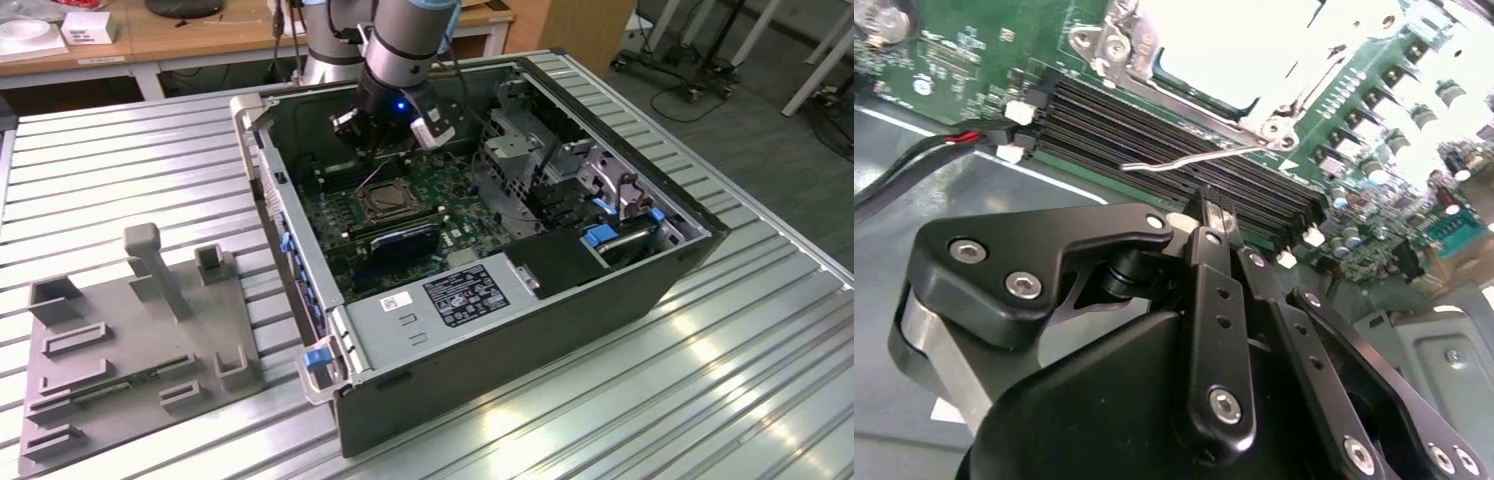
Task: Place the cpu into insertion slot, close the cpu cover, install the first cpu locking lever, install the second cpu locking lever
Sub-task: 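Install the first cpu locking lever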
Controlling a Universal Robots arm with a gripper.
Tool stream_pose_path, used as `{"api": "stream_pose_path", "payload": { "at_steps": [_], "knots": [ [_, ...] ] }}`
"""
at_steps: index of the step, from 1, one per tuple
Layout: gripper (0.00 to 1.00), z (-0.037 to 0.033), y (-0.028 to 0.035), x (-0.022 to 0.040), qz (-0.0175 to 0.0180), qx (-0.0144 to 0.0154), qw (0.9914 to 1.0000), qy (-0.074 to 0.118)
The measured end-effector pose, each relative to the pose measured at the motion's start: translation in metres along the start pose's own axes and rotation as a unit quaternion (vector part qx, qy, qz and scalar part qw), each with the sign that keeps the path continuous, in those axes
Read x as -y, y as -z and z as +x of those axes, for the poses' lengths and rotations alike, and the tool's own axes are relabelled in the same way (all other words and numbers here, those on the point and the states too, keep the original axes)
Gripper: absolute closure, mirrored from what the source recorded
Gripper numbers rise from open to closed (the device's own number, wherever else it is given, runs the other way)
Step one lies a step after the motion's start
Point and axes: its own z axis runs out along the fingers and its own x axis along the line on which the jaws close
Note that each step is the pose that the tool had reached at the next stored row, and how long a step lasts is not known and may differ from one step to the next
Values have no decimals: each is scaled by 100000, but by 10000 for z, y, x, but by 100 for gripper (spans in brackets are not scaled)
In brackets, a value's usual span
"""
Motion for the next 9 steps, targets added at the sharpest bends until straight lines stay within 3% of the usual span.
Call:
{"api": "stream_pose_path", "payload": {
  "at_steps": [3, 7, 9],
  "knots": [
    [89, -14, 3, 3, 42, -1279, 99991, -419],
    [89, -38, 3, 4, 34, -2021, 99977, -761],
    [89, -54, 1, 4, 77, -2979, 99950, -1046]
  ]
}}
